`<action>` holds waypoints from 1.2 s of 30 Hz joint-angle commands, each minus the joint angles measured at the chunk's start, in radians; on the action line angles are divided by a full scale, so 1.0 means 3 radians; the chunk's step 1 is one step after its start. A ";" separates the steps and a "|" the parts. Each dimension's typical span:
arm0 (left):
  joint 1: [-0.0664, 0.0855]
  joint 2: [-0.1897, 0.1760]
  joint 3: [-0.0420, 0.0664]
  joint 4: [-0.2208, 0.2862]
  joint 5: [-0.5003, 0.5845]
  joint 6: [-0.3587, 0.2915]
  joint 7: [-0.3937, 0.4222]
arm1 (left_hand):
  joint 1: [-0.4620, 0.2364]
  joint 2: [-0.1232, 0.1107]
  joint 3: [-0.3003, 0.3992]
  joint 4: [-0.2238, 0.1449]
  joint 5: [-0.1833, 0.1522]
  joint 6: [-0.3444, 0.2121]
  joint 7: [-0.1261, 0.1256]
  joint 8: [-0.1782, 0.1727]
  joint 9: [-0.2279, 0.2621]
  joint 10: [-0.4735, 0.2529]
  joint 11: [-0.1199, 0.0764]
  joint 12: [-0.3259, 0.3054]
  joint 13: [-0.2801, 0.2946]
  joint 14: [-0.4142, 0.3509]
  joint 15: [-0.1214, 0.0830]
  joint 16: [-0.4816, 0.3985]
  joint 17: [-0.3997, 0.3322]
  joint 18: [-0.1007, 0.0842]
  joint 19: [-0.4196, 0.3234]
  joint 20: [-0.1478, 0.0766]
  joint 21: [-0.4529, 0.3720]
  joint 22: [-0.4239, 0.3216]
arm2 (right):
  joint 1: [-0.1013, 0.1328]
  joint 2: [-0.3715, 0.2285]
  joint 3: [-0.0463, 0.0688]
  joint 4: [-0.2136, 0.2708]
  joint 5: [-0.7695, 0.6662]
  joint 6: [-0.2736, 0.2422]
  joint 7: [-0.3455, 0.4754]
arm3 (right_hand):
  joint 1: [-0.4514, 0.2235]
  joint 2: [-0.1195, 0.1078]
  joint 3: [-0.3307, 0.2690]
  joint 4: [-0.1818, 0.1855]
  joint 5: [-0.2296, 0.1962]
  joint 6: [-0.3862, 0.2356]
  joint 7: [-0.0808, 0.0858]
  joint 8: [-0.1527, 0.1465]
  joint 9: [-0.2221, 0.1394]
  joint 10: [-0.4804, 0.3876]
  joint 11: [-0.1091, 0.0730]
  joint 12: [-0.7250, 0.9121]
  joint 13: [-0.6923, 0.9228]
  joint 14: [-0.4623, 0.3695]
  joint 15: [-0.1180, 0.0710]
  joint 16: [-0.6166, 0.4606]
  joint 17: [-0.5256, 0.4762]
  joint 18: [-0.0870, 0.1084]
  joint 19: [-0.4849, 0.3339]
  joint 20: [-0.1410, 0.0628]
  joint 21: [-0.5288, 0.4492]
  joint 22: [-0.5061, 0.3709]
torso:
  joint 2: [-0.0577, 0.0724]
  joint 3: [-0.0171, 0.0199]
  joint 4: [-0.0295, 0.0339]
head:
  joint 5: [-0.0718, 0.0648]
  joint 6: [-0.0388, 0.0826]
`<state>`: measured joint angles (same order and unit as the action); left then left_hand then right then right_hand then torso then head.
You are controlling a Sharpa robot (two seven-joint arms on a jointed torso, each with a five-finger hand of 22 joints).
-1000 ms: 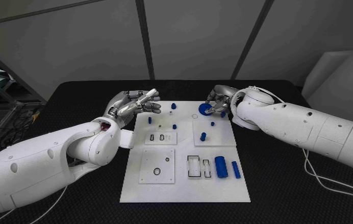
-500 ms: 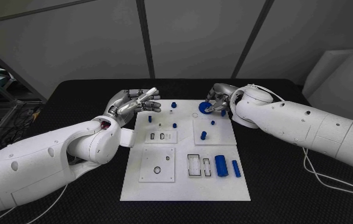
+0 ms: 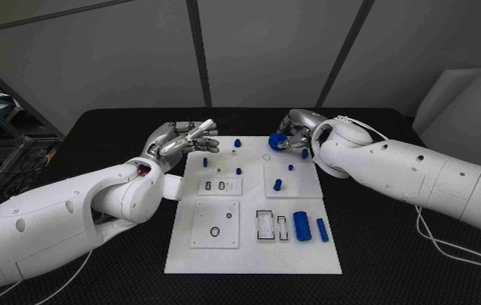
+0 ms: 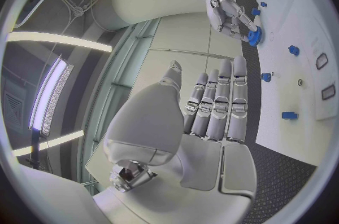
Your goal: Assemble the parts on the task board
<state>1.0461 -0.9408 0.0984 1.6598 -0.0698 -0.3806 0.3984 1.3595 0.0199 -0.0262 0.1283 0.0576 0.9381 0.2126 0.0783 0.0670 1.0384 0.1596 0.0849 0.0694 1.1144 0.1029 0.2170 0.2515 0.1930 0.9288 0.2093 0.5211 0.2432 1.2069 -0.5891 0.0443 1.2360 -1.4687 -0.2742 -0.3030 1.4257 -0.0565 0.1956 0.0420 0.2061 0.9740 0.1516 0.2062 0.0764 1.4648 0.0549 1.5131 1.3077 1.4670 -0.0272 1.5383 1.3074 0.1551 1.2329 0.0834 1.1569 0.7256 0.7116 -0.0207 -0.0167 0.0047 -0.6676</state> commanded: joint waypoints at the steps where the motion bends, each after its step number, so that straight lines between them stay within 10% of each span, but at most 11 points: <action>1: 0.0004 -0.0006 0.0003 -0.0014 -0.0016 0.0036 -0.0001 | -0.0029 0.0007 -0.0019 0.0000 -0.0005 0.0011 0.0014 -0.0014 -0.0001 0.0010 0.0013 -0.0020 0.0001 -0.0003 0.0017 -0.0019 0.0003 -0.0044 -0.0027 -0.0001 0.0015 0.0005 | 0.0009 0.0005 0.0002 0.0088 -0.0101 -0.0271 0.0043 | 0.0007 0.0025 0.0028 0.0004 0.0004 0.0107 -0.0066 0.0022 0.0011 0.0214 -0.0027 0.0002 0.0628 0.0285 -0.0016 0.0014 0.0591 -0.0041 -0.0008 -0.0027 0.0011 0.0003 | 0.0000 -0.0002 0.0001 | 0.0002 0.0007; 12: 0.0006 -0.0026 0.0003 -0.0056 0.0056 0.0029 0.0021 | -0.0030 0.0011 -0.0019 0.0001 -0.0005 0.0011 0.0013 -0.0015 0.0000 0.0011 0.0013 -0.0021 0.0002 -0.0002 0.0017 -0.0020 0.0006 -0.0044 -0.0028 -0.0001 0.0017 0.0006 | 0.0009 0.0176 0.0001 0.0284 -0.0206 -0.0228 0.0027 | -0.0033 -0.0011 0.0075 -0.0008 -0.0003 0.0084 -0.0054 -0.0016 -0.0012 0.0210 -0.0020 -0.0006 0.0622 0.0285 -0.0013 0.0014 0.0592 -0.0043 -0.0013 -0.0030 0.0014 0.0005 | 0.0005 -0.0002 0.0009 | 0.0030 0.0019; 22: 0.0010 -0.0033 0.0004 -0.0066 0.0061 0.0028 0.0023 | -0.0028 0.0011 -0.0019 -0.0001 -0.0005 0.0011 0.0013 -0.0016 -0.0001 0.0011 0.0013 -0.0021 0.0002 -0.0002 0.0017 -0.0021 0.0007 -0.0044 -0.0029 -0.0001 0.0017 0.0006 | 0.0010 0.0461 -0.0108 0.0150 -0.0259 -0.0095 0.0055 | -0.0049 -0.0017 0.0089 -0.0008 -0.0006 0.0078 -0.0050 -0.0028 -0.0018 0.0210 -0.0016 -0.0006 0.0622 0.0284 -0.0009 0.0012 0.0588 -0.0044 -0.0013 -0.0028 0.0016 0.0007 | 0.0009 -0.0002 0.0022 | 0.0055 0.0014; 36: 0.0016 -0.0013 0.0005 -0.0067 0.0061 0.0020 0.0026 | -0.0028 0.0011 -0.0019 -0.0001 -0.0005 0.0011 0.0013 -0.0016 -0.0001 0.0011 0.0013 -0.0021 0.0002 -0.0002 0.0017 -0.0021 0.0007 -0.0044 -0.0029 -0.0001 0.0017 0.0006 | 0.0009 0.0668 -0.0154 -0.0038 -0.0302 -0.0015 0.0059 | -0.0085 -0.0029 0.0110 -0.0005 -0.0009 0.0068 -0.0043 -0.0050 -0.0026 0.0205 -0.0011 -0.0013 0.0615 0.0282 0.0000 0.0009 0.0578 -0.0046 -0.0012 -0.0022 0.0022 0.0016 | 0.0010 -0.0001 0.0009 | 0.0082 0.0001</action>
<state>1.0487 -0.9462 0.0987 1.6379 -0.0531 -0.3812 0.3985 1.3596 0.0199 -0.0262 0.1283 0.0576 0.9381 0.2126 0.0783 0.0670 1.0384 0.1596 0.0850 0.0694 1.1144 0.1029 0.2170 0.2525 0.1930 0.9288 0.2093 0.5211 0.2440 1.2073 -0.3919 -0.0016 1.2292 -1.5437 -0.2924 -0.2919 1.4099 -0.0632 0.2227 0.0417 0.2005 0.9771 0.1521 0.1909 0.0653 1.4631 0.0534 1.5129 1.3076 1.4669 -0.0270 1.5383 1.3077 0.1553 1.2293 0.0800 1.1569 0.7288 0.7148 -0.0214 -0.0115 0.0284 -0.6666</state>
